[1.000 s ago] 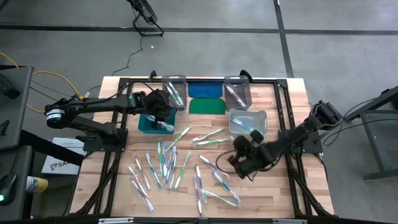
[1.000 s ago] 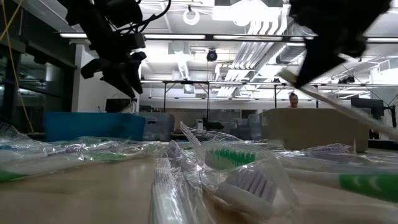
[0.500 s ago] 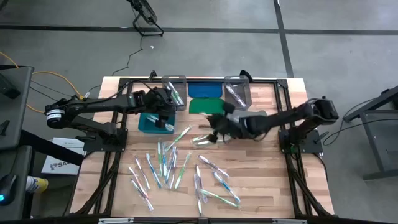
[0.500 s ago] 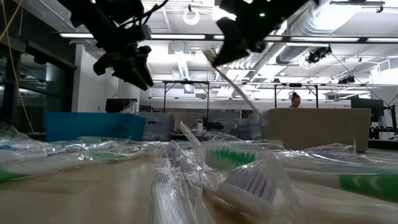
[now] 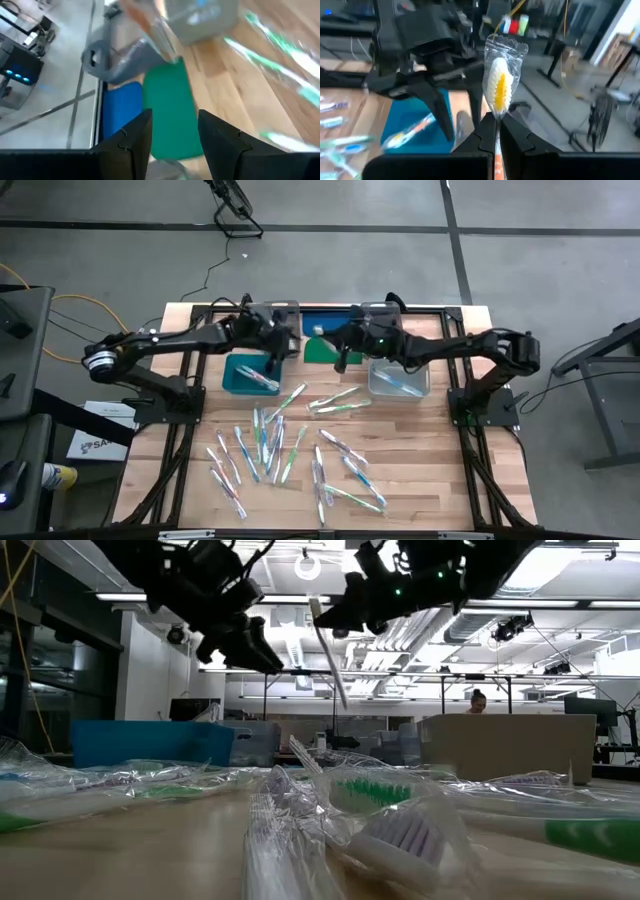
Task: Pick & Place Toothbrushes
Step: Put the orange toothbrush into the blue bin
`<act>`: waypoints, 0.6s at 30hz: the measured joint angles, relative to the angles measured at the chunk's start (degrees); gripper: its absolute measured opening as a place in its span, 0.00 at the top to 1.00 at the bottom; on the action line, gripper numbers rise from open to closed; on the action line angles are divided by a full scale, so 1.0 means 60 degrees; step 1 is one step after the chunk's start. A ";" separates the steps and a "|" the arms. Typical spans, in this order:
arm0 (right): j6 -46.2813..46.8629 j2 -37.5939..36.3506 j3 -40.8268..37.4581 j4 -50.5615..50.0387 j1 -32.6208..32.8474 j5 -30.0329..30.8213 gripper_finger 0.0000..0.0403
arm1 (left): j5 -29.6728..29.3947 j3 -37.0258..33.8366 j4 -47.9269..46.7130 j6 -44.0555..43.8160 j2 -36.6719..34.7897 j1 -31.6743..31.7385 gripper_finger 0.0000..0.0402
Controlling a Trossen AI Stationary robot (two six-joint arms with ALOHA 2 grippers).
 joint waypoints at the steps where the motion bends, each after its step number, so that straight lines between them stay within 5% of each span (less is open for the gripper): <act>1: -0.0030 -0.0001 -0.0104 0.0322 -0.0048 -0.0121 0.99 | 0.0339 0.0002 0.0382 -0.0181 0.0092 0.0230 0.62; 7: -0.0536 0.0083 -0.0250 0.1687 -0.0219 -0.1469 0.99 | 0.2752 0.0011 0.2344 -0.1331 0.0735 0.1039 0.62; 18: -0.1148 0.0199 -0.0263 0.2906 -0.0299 -0.1912 0.99 | 0.3924 0.0004 0.3513 -0.2310 0.1079 0.1044 0.62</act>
